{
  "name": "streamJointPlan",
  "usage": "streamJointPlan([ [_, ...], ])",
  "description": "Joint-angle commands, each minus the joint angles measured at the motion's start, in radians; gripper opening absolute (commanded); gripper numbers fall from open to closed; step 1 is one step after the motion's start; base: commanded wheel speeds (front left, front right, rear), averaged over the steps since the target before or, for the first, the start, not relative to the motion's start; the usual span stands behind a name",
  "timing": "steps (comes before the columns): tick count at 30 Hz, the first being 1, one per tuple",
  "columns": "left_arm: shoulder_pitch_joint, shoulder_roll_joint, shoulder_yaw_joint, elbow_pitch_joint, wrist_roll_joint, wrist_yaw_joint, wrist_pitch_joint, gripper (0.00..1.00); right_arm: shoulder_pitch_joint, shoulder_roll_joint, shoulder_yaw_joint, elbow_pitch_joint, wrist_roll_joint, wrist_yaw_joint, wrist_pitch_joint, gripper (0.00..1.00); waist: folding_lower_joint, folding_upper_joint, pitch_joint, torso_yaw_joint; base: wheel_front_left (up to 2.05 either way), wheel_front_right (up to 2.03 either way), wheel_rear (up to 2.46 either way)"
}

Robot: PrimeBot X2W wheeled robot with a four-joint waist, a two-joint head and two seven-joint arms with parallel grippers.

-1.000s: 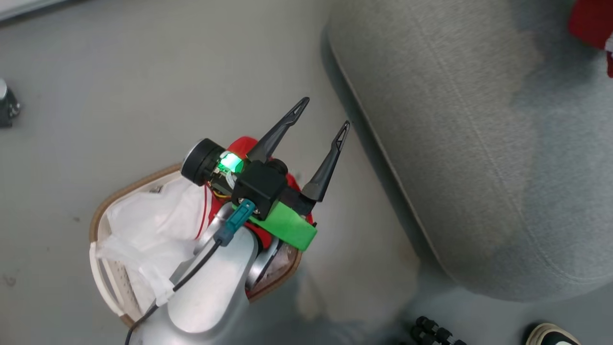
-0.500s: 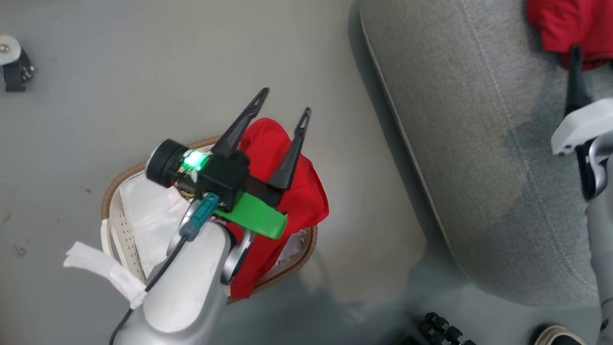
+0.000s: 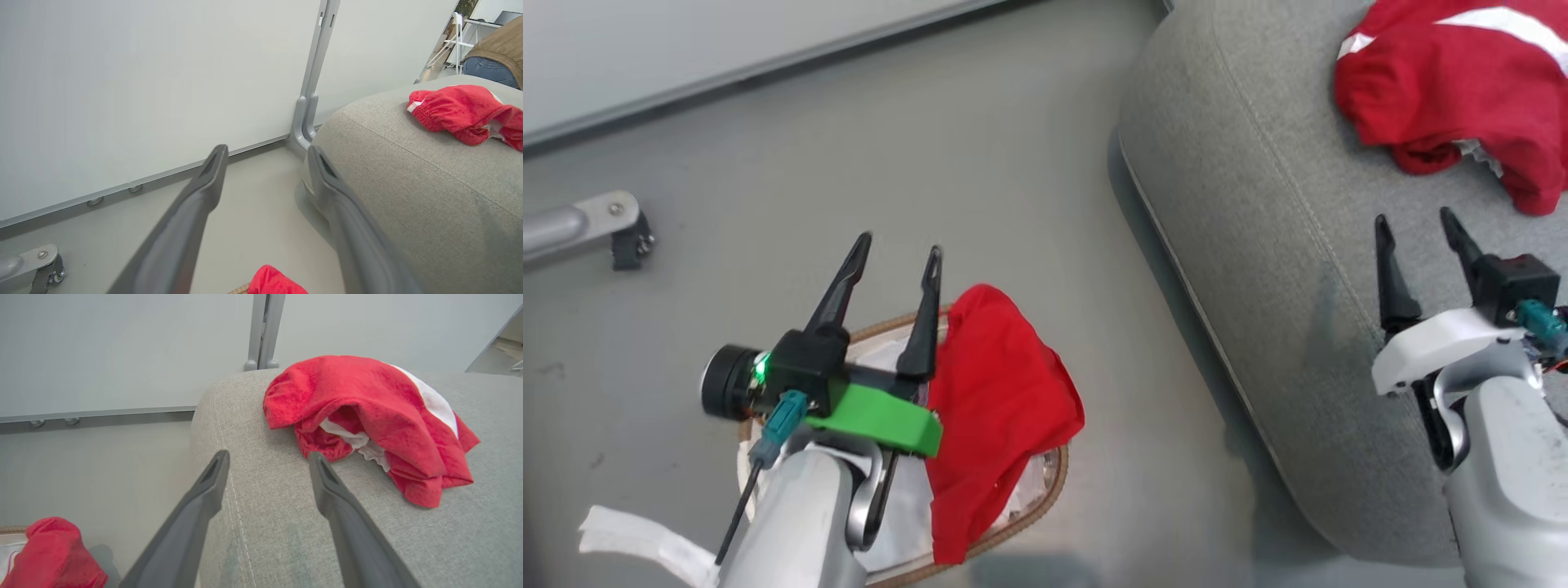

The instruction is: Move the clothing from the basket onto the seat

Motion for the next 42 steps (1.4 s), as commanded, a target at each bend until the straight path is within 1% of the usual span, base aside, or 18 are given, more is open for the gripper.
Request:
streamJointPlan([
  [1,0.03,0.0,0.014,0.002,0.01,0.004,0.001,1.0,0.03,0.005,0.009,-0.026,0.004,-0.001,-0.002,1.0,0.0,0.0,-0.085,0.053,0.0,0.0,0.0],
  [6,0.09,0.0,0.084,0.027,-0.003,0.02,0.001,1.0,0.097,0.044,0.045,-0.086,0.022,-0.001,-0.002,1.0,0.0,0.0,-0.138,0.13,0.0,0.0,0.0],
  [12,0.139,-0.001,0.145,0.077,-0.023,0.045,0.001,1.0,0.149,0.07,0.086,-0.101,0.017,-0.001,-0.002,1.0,0.0,0.0,-0.184,0.212,0.0,0.0,0.0],
  [18,0.184,-0.001,0.201,0.105,-0.042,0.061,0.001,1.0,0.183,0.084,0.111,-0.101,0.009,-0.001,-0.002,1.0,0.0,0.0,-0.218,0.257,0.0,0.0,0.0],
  [22,0.217,-0.001,0.219,0.118,-0.052,0.059,0.001,1.0,0.2,0.086,0.117,-0.093,0.004,-0.001,-0.002,1.0,0.0,0.0,-0.238,0.272,0.0,0.0,0.0],
  [29,0.26,-0.001,0.23,0.106,-0.056,0.058,0.001,1.0,0.239,0.091,0.124,-0.085,0.005,-0.001,-0.002,1.0,0.0,0.0,-0.269,0.276,0.0,0.0,0.0],
  [35,0.295,-0.001,0.228,0.103,-0.058,0.057,0.001,1.0,0.274,0.093,0.126,-0.077,0.015,-0.001,-0.002,1.0,0.0,0.0,-0.298,0.272,0.0,0.0,0.0],
  [42,0.305,-0.001,0.212,0.103,-0.06,0.052,0.001,1.0,0.285,0.095,0.125,-0.076,0.012,-0.001,-0.002,1.0,0.0,0.0,-0.3,0.265,0.0,0.0,0.0],
])
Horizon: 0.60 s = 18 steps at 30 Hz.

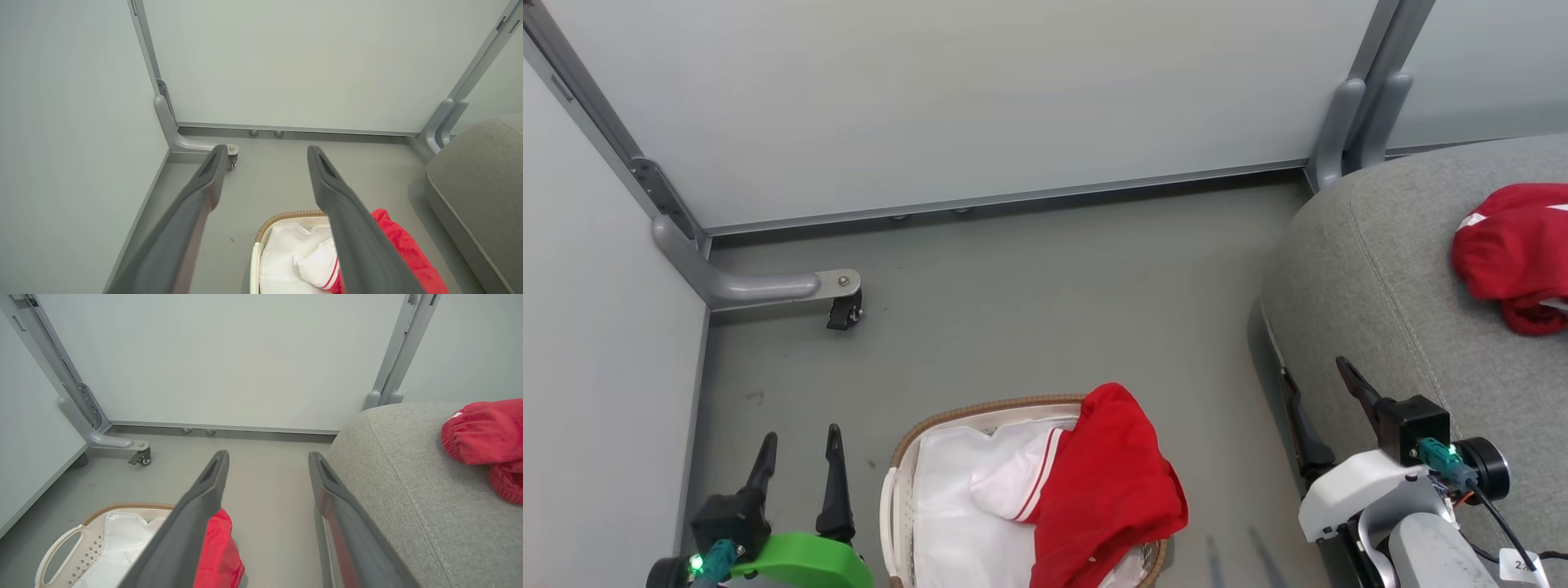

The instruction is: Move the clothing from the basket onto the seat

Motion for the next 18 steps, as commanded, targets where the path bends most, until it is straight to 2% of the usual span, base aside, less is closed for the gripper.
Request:
streamJointPlan([
  [1,0.004,0.001,-0.011,0.003,0.002,-0.007,0.001,1.0,0.011,-0.002,0.0,-0.001,-0.004,-0.001,-0.002,1.0,0.0,0.0,0.007,-0.003,0.0,0.0,0.0],
  [8,-0.052,0.001,-0.101,0.057,-0.009,-0.026,0.001,1.0,-0.038,-0.005,0.01,-0.03,-0.009,-0.001,-0.002,1.0,0.0,0.0,0.076,-0.023,0.0,0.0,0.0],
  [18,-0.217,0.003,-0.282,0.171,-0.049,-0.037,0.001,1.0,-0.165,-0.018,0.042,-0.096,0.013,-0.001,-0.002,1.0,0.0,0.0,0.281,-0.102,0.0,0.0,0.0],
])
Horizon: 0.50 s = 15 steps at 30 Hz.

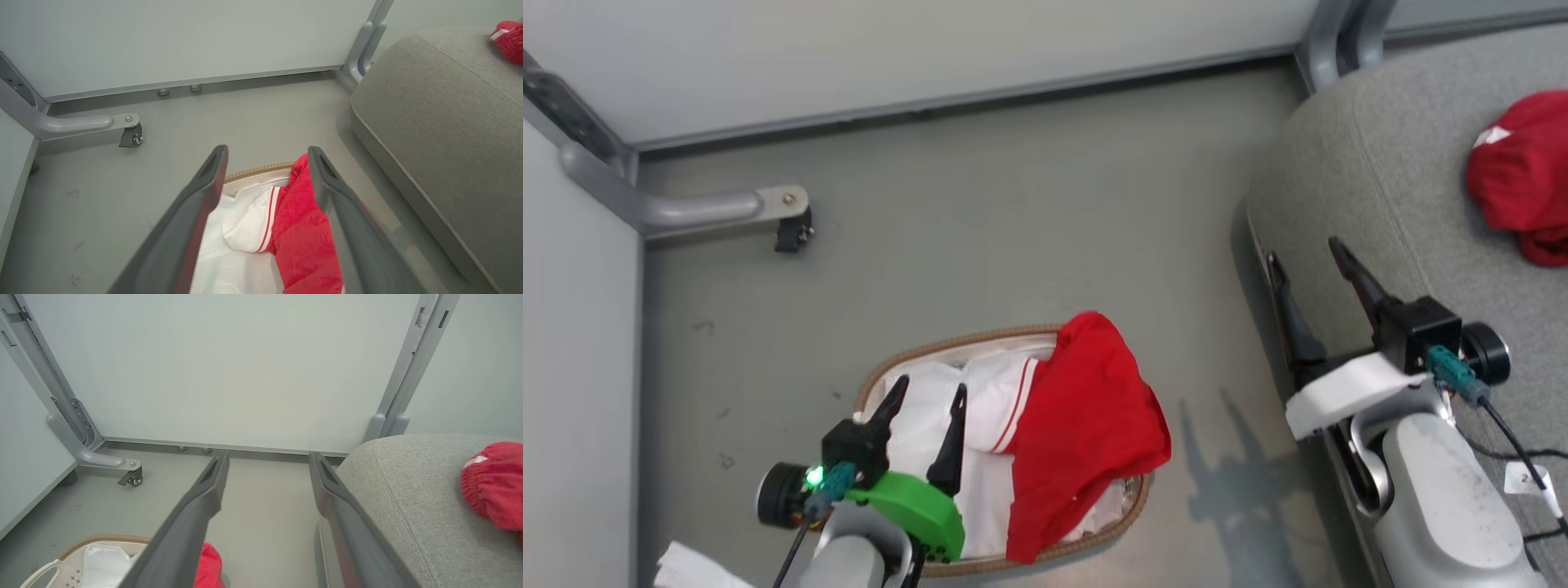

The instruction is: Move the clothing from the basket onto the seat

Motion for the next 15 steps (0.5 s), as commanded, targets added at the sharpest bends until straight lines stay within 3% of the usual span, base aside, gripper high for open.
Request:
streamJointPlan([
  [1,-0.043,0.004,-0.015,0.016,-0.006,-0.003,0.001,1.0,-0.026,-0.003,0.004,-0.012,0.006,-0.001,-0.002,1.0,0.0,0.0,0.117,-0.062,0.0,0.0,0.0],
  [15,-0.234,0.005,-0.215,0.204,-0.047,-0.026,0.001,1.0,-0.148,0.008,0.04,-0.093,0.015,-0.001,-0.002,1.0,0.0,0.0,0.337,-0.151,0.0,0.0,0.0],
])
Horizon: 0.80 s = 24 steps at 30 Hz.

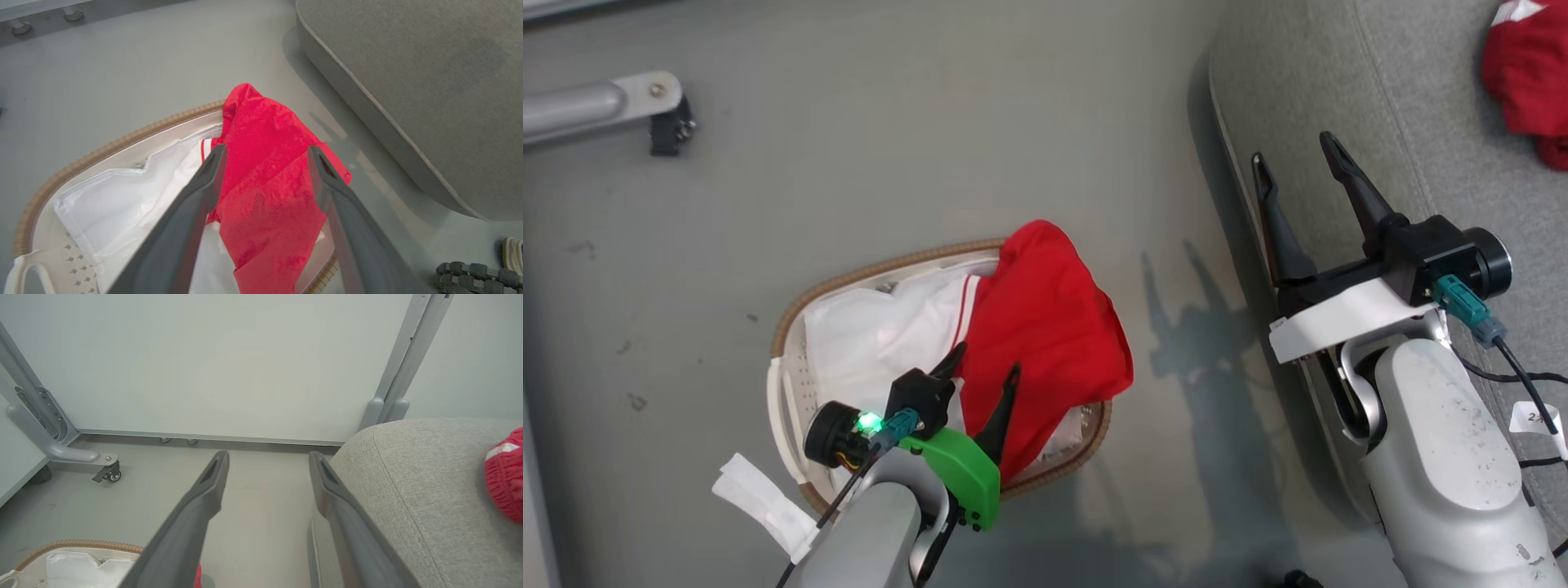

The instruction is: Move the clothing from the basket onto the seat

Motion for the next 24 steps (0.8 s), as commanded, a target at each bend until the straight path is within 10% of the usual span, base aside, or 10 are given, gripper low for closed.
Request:
streamJointPlan([
  [1,-0.027,0.008,-0.01,0.009,-0.019,-0.003,0.001,1.0,-0.015,0.003,0.0,-0.004,-0.001,-0.001,-0.002,1.0,0.0,0.0,0.088,-0.056,0.0,0.0,0.0],
  [24,-0.193,0.007,-0.242,0.176,-0.055,-0.004,0.001,1.0,-0.095,-0.011,-0.032,-0.054,-0.021,-0.001,-0.002,1.0,0.0,0.0,0.29,-0.033,0.0,0.0,0.0],
])
